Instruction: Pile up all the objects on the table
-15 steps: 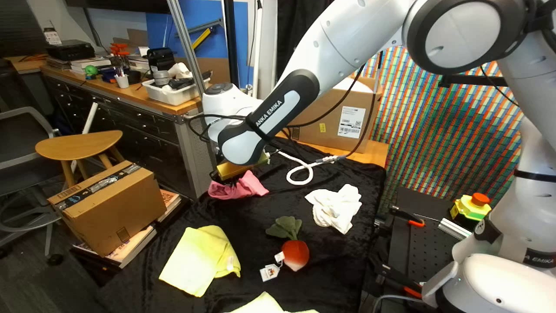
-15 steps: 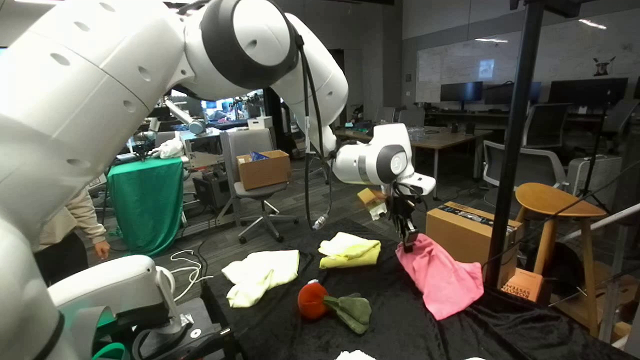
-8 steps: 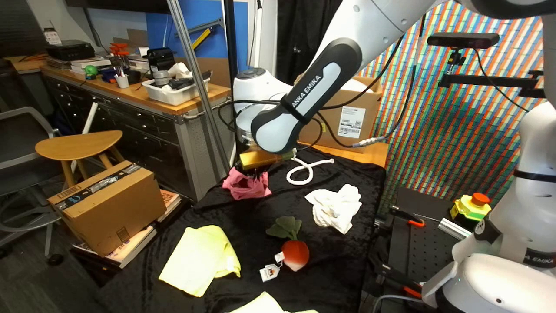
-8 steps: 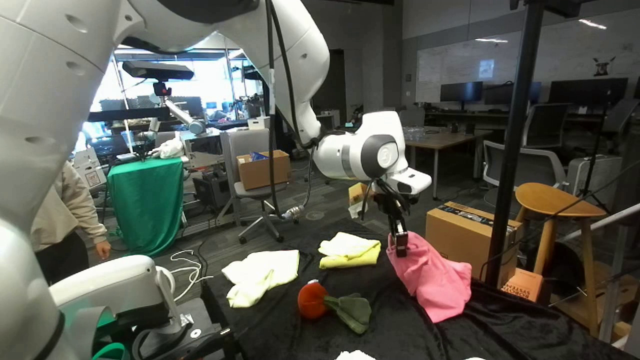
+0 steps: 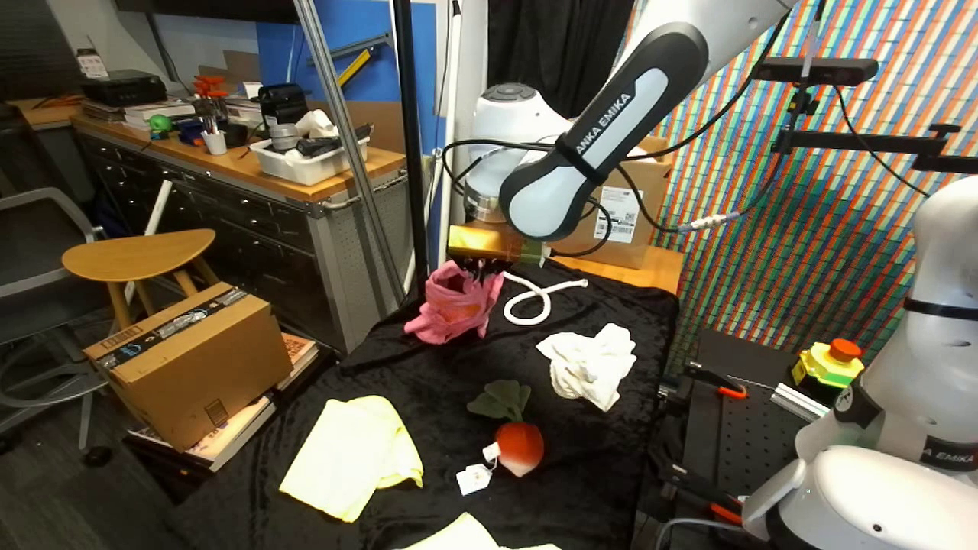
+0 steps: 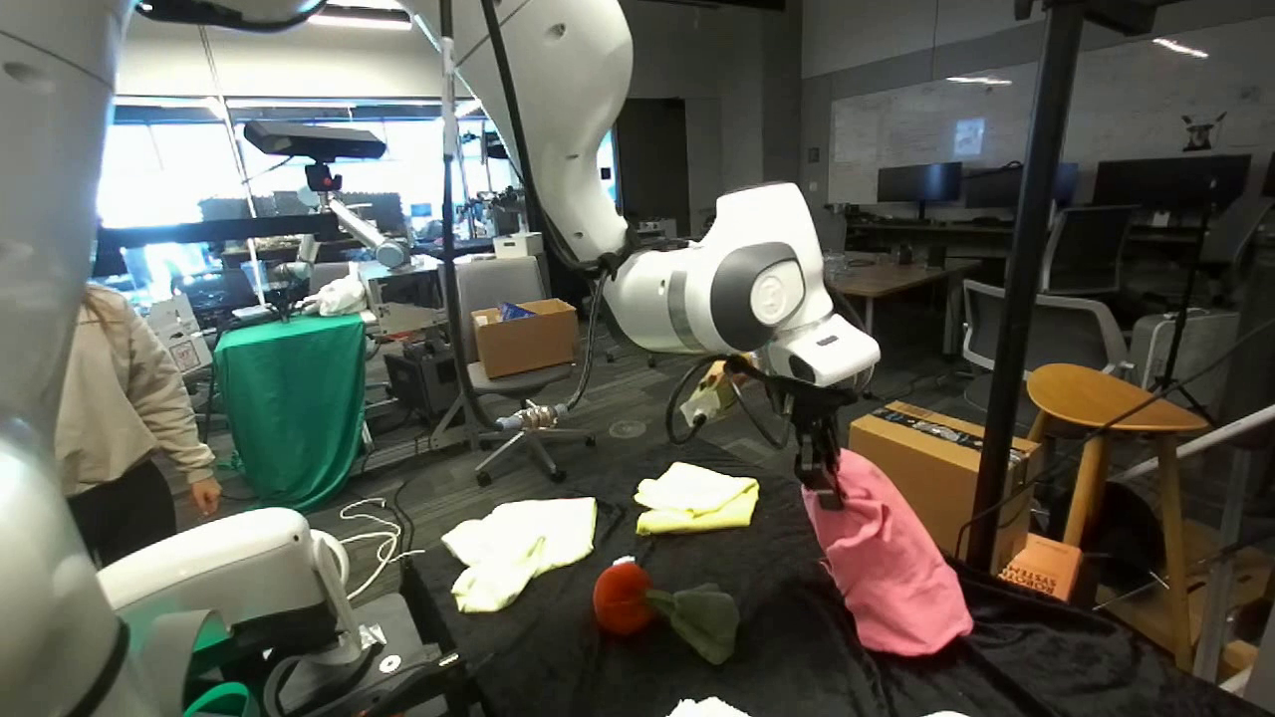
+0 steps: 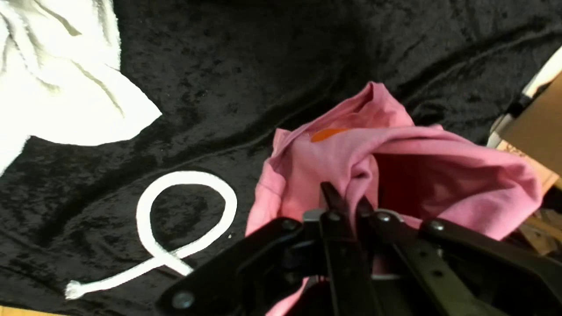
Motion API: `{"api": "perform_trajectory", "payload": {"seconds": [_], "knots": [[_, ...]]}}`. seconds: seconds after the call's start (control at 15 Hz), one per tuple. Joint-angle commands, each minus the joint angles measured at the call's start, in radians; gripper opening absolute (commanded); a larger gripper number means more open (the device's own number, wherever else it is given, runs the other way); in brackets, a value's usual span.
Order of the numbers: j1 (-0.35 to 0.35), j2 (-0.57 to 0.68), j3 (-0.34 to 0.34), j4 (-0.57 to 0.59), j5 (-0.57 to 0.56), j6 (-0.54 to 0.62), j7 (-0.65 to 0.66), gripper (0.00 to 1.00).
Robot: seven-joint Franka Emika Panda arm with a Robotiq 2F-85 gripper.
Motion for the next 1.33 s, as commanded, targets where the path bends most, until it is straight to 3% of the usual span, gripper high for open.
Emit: {"api": "perform_trajectory", "payload": {"seconds": [0.0,0.4,0.67,1.0,1.27], "knots": [[0.013,-0.127,-0.052,-0.074,-0.114,0.021,0.203,0.04],[-0.07,-0.246,-0.02,-0.043,-0.359,-0.114,0.41,0.04],[-0.169,-0.271,0.033,-0.019,-0.432,-0.193,0.482,0.04],[-0.269,-0.197,0.062,0.035,-0.407,-0.208,0.49,0.04],[-0.303,-0.091,0.061,0.096,-0.368,-0.202,0.486,0.04]]}}
